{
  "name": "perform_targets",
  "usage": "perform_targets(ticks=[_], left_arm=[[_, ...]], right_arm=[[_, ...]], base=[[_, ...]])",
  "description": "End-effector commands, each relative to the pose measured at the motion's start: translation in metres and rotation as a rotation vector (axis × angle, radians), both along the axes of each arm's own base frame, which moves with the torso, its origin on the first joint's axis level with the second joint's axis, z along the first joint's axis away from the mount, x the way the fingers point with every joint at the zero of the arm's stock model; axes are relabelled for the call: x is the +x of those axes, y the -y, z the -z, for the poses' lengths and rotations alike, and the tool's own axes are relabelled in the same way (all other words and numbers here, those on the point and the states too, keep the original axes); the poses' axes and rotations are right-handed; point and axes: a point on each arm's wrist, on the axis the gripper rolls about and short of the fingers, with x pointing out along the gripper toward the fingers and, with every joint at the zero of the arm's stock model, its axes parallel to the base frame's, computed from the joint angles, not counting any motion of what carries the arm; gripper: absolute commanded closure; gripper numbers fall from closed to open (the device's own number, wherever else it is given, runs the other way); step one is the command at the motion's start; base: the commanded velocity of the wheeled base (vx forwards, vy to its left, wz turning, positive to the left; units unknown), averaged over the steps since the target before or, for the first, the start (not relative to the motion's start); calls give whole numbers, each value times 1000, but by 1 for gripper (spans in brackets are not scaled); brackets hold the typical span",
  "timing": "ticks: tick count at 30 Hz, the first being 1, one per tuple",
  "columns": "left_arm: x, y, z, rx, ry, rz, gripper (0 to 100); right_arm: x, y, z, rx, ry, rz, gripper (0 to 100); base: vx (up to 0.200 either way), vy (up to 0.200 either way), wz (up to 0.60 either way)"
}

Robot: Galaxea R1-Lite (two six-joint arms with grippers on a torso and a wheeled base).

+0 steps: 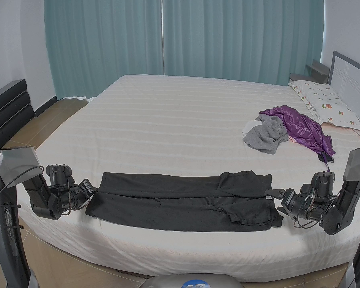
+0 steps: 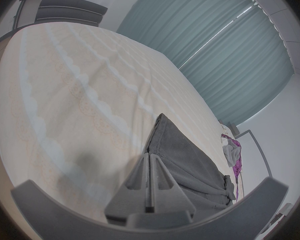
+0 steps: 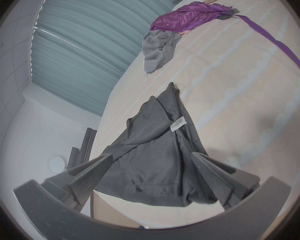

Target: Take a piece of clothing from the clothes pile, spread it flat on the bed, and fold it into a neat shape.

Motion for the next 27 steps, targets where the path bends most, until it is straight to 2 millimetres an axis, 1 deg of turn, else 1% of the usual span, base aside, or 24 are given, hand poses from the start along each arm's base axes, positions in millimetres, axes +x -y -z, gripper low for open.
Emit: perform_targets(ticks=[1, 9, 13, 14, 20, 27], left_arm=[[0, 0, 1, -1, -2, 0, 100], [0, 1, 1, -1, -2, 1, 100], [0, 1, 1, -1, -2, 1, 100], [0, 1, 1, -1, -2, 1, 100], [0, 1, 1, -1, -2, 1, 100], [0, 1, 2, 0, -4, 2, 100]], right_arm=[[15, 1, 18, -16, -12, -29, 0], [29, -1, 38, -41, -9, -55, 0], [33, 0, 39, -42, 0, -53, 0], [33, 0, 40, -47, 0, -57, 100], [37, 2, 47, -81, 11, -73, 100], [40, 10, 39, -68, 63, -38, 100]], base=[[0, 0, 0], [0, 0, 0], [0, 0, 0], [0, 0, 0], [0, 0, 0], [0, 0, 0]])
